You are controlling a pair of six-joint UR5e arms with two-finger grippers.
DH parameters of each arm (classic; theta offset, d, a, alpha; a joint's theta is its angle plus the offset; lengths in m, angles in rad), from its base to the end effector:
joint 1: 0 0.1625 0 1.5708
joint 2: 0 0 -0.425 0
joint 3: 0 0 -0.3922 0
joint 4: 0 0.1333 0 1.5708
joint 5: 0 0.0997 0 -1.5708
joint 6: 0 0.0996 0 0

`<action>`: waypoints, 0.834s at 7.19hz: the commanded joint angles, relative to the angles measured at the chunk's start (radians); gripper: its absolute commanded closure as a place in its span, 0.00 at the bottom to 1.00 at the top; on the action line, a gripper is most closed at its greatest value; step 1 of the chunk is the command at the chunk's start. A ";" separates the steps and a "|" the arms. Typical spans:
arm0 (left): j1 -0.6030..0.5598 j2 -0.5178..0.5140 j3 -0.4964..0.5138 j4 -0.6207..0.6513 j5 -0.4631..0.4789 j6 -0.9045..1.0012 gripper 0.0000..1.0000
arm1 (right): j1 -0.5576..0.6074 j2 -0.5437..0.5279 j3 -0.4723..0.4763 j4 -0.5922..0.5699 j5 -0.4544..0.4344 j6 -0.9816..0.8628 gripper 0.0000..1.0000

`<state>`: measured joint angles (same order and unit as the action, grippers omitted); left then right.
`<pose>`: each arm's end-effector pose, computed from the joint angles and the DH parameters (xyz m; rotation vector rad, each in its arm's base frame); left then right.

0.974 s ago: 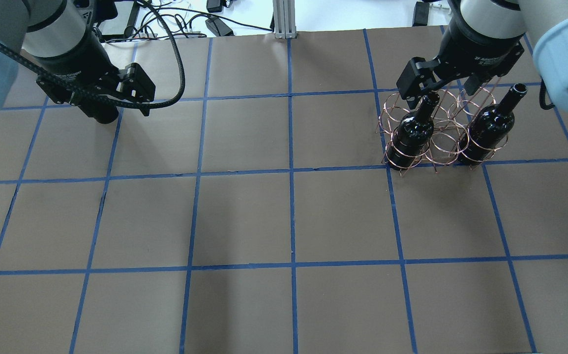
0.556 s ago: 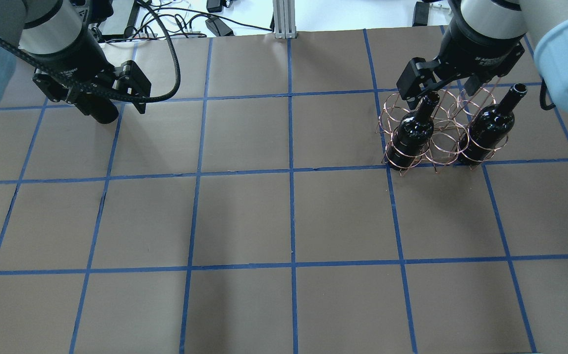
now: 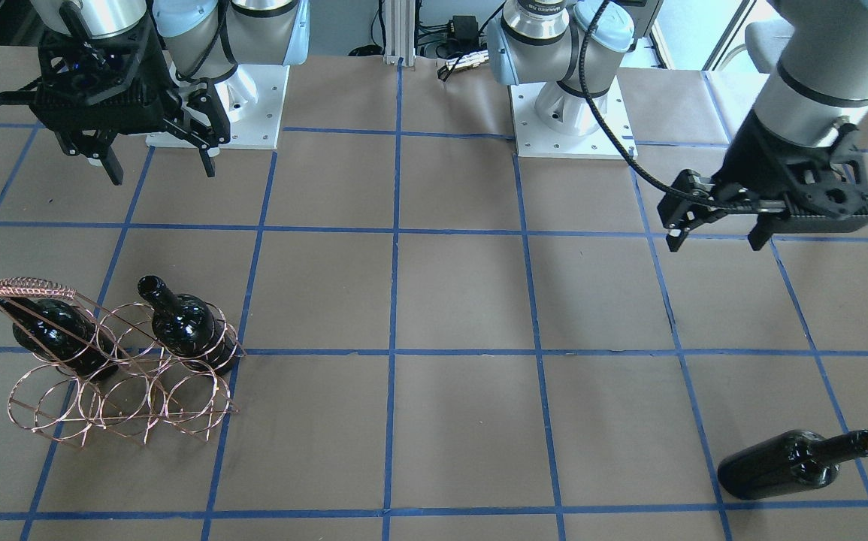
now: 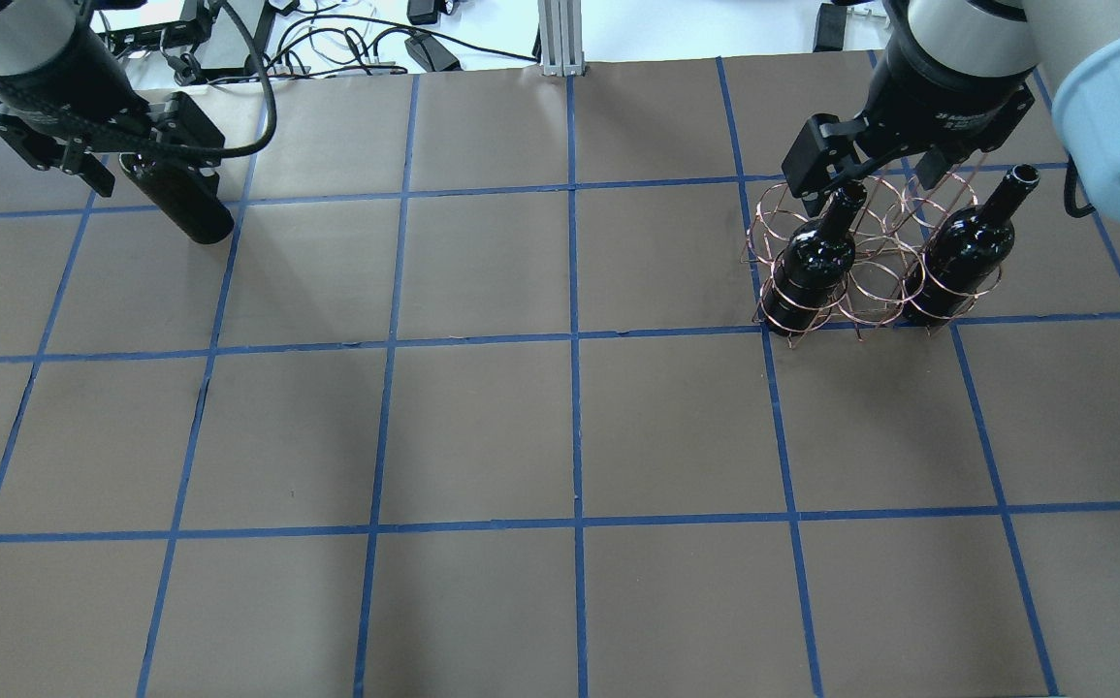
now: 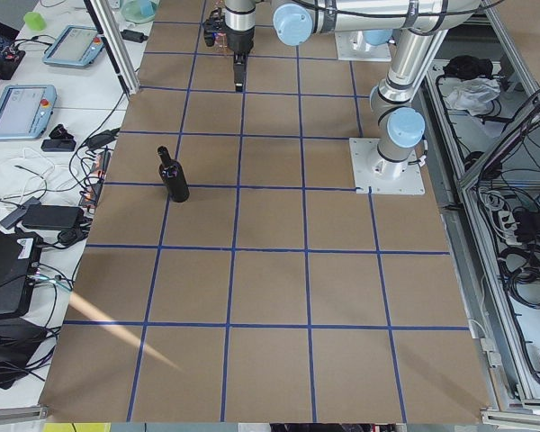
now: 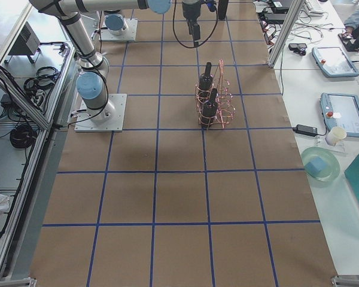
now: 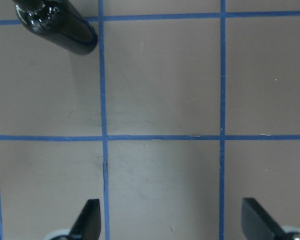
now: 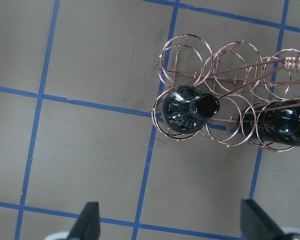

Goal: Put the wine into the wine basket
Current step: 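Lower the held bottle upright toward the table with the left gripper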

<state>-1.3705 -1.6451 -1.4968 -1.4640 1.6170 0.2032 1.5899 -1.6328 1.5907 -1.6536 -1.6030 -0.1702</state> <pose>-0.0200 -0.5484 0.4979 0.0007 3.0716 -0.1462 0.1392 -0.4743 0.5168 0.2893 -3.0808 0.1892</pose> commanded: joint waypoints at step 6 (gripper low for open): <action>0.199 -0.333 0.244 0.164 -0.083 0.254 0.00 | -0.001 -0.002 0.000 0.002 0.001 -0.002 0.00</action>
<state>-1.1769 -1.9299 -1.2574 -1.3518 1.5404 0.4484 1.5896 -1.6348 1.5908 -1.6522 -1.6038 -0.1724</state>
